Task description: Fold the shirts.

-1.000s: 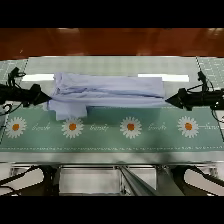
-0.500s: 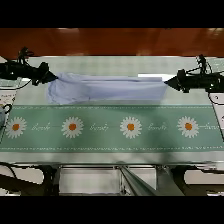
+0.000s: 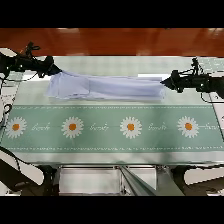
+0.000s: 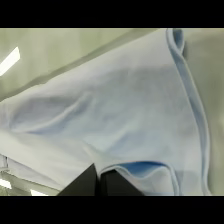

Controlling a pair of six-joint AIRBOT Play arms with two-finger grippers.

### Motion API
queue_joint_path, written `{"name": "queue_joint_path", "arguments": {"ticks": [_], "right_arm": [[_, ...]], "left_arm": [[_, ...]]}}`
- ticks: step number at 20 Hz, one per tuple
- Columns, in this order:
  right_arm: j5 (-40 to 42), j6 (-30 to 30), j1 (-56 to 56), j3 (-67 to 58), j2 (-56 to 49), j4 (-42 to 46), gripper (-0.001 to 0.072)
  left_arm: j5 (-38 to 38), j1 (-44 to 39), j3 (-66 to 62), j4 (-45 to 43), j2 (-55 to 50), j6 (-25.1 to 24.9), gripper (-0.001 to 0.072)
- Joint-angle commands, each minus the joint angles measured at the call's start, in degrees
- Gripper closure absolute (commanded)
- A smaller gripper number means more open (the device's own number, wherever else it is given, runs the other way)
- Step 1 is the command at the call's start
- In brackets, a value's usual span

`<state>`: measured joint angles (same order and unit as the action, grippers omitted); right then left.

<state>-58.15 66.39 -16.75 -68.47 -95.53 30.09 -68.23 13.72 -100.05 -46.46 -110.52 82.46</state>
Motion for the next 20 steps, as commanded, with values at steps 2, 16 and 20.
{"name": "queue_joint_path", "arguments": {"ticks": [2,16,20], "right_arm": [[2.2,-2.8,0.1,-0.2,-2.3,-5.0,0.0687],[-18.1,0.2,-11.1,-7.2,2.6,-8.4,0.0293],[-17.7,-0.9,-18.6,-4.8,14.4,6.5,0.0293]], "left_arm": [[-0.5,-0.9,-1.6,0.0,-2.2,-1.1,0.0681],[-23.3,9.3,-9.1,-6.1,6.0,0.2,0.0201],[-13.6,13.5,3.1,-5.8,22.2,-5.1,0.0202]]}}
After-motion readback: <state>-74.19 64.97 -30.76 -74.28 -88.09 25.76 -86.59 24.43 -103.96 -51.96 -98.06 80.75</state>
